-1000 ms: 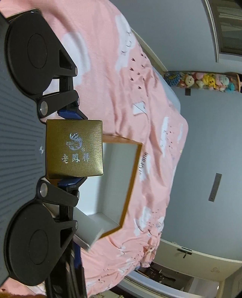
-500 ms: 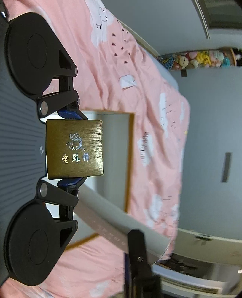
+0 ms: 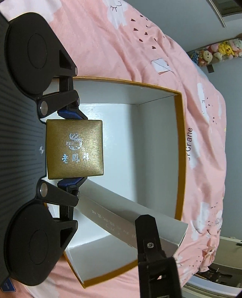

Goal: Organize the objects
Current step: 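Carry the white case into the orange box with the right tool while the left tool carries the gold box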

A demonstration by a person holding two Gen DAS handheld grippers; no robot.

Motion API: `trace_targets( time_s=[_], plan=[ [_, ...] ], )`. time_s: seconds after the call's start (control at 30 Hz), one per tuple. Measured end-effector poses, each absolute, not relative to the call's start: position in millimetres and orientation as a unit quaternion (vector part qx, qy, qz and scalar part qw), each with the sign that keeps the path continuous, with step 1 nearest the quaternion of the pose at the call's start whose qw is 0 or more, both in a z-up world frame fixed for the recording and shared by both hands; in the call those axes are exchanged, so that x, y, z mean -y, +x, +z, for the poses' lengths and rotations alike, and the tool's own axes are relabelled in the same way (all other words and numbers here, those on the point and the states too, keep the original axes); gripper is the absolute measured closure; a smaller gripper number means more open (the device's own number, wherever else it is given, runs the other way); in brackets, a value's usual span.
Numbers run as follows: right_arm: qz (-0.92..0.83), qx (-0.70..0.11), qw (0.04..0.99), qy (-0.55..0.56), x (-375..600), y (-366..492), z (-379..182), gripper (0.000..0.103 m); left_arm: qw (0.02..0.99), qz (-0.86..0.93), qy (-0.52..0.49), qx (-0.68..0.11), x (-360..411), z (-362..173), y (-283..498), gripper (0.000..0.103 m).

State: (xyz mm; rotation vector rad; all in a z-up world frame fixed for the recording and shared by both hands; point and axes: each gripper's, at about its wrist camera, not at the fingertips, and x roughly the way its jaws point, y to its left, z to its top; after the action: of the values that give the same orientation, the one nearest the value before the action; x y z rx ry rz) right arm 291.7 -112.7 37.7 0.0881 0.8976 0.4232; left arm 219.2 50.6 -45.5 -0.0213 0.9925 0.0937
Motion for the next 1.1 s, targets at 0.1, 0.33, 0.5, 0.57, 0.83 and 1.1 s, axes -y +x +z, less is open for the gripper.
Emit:
trace_targets(
  time_s=[0.1,0.33,0.5,0.57,0.83,1.1],
  plan=[
    [0.214,-0.445,0.868,0.045,109.0,298.2,30.2,0.042,0.881,0.052,-0.011,-0.471,-52.7,-46.0,216.6,0.036],
    [0.236,-0.494,0.833,0.078,97.9,326.0,4.8,0.042,0.89,0.048,-0.02,-0.452,-61.5,-38.5,210.1,0.036],
    [0.228,-0.504,0.827,0.1,88.6,350.9,-4.2,0.042,0.895,0.024,-0.049,-0.443,-74.6,-35.3,212.0,0.036],
    [0.221,-0.513,0.821,0.112,84.7,363.2,-10.8,0.042,0.893,0.021,-0.055,-0.446,-78.6,-34.6,213.7,0.036],
    [0.209,-0.548,0.799,0.135,68.5,405.6,-38.1,0.042,0.885,0.017,-0.046,-0.464,-80.4,-35.8,228.8,0.036],
    [0.204,-0.57,0.781,0.156,63.3,426.4,-61.5,0.04,0.88,0.018,-0.029,-0.473,-76.0,-38.6,238.3,0.036]
  ],
)
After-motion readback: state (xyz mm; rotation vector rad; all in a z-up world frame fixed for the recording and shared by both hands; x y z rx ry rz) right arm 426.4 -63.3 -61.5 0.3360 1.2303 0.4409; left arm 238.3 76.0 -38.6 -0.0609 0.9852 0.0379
